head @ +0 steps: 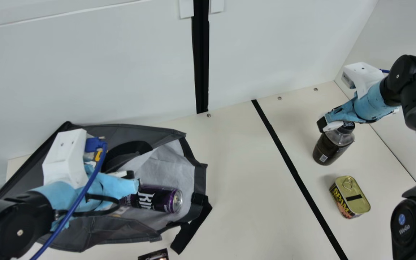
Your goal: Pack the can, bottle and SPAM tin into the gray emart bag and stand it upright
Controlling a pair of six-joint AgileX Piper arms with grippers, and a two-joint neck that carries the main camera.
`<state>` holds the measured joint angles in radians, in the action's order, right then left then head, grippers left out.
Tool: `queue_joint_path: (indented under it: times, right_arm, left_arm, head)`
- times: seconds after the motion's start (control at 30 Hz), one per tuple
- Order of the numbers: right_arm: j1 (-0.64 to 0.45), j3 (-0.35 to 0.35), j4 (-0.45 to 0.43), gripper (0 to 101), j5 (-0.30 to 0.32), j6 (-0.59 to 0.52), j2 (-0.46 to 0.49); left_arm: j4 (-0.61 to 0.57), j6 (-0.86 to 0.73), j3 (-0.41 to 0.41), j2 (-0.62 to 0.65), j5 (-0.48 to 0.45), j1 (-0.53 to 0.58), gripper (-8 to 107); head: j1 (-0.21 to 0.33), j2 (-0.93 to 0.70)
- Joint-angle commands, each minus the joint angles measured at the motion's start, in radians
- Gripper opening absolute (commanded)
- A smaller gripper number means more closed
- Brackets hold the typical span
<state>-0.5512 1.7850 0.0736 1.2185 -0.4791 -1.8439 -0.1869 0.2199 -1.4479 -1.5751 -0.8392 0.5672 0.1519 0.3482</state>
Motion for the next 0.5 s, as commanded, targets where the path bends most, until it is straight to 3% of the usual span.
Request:
queue_joint_path:
  times: [0.0, 0.47]
  right_arm:
    - [0.000, -0.002, -0.004, 95, 0.001, -0.001, -0.003]
    - [-0.007, -0.017, -0.014, 95, 0.001, 0.004, -0.011]
  left_arm:
    - [0.000, 0.000, 0.000, 0.000, 0.000, 0.000, -8]
    - [0.000, 0.000, 0.000, 0.000, 0.000, 0.000, -8]
  head:
    - [0.023, 0.001]
    - [0.023, 0.001]
